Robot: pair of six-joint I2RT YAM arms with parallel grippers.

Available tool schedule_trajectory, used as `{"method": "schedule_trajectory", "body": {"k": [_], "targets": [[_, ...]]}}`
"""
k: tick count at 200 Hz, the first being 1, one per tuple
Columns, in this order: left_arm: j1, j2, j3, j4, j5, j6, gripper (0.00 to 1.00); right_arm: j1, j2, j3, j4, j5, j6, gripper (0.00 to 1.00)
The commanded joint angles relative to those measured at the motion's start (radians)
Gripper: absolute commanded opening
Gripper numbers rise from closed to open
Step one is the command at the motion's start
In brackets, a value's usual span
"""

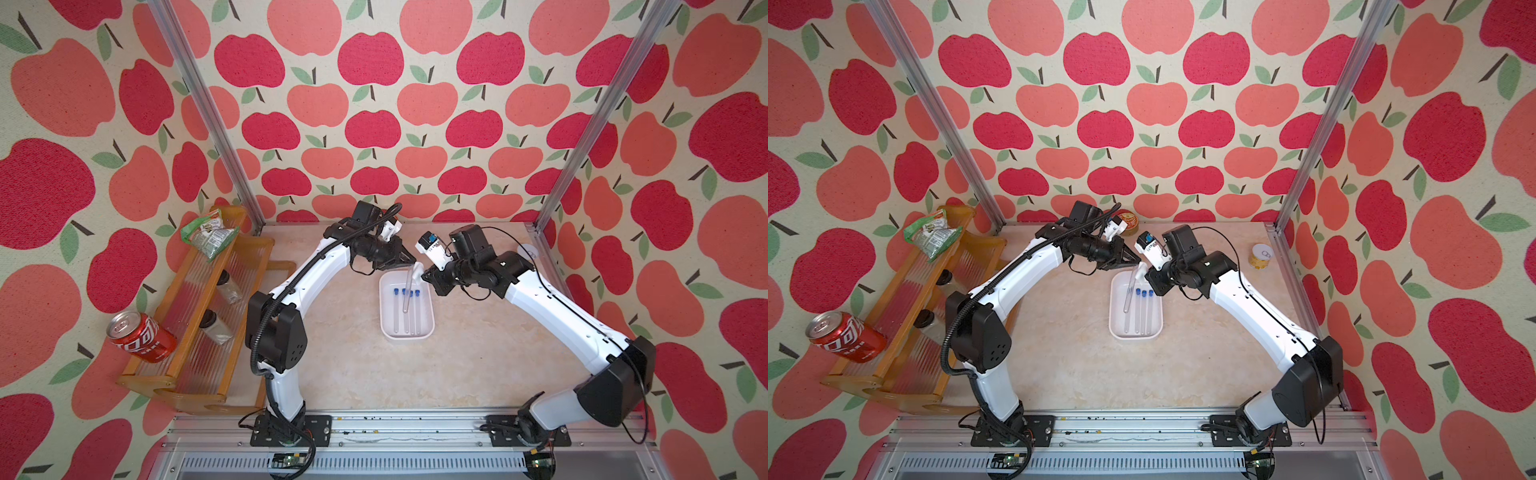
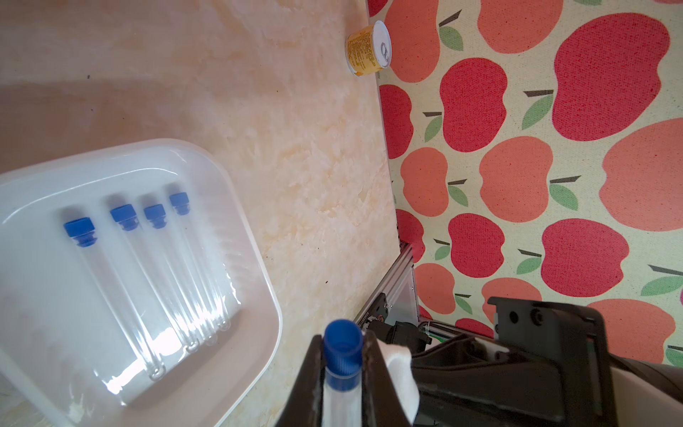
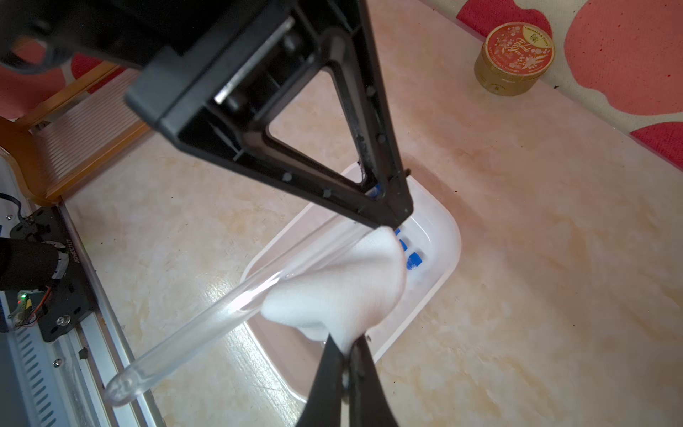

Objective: Wipe the exteriors of test tubes
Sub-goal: Wipe the dirt from the test tube.

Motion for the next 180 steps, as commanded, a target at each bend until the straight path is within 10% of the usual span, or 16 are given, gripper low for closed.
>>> {"method": "schedule_trajectory", "body": {"k": [1,180], "targets": [[-0.002,-0.031,-0.012,0.016,0.014,0.000,0.14,-0.004,0.010,0.026,-0.026,-0.027,0.020,0.00],[0.006,0.007,0.037,0.016,0.020,-0.009,0.14,0.111,-0.167,-0.230,0.097,-0.044,0.056,0.00]]}}
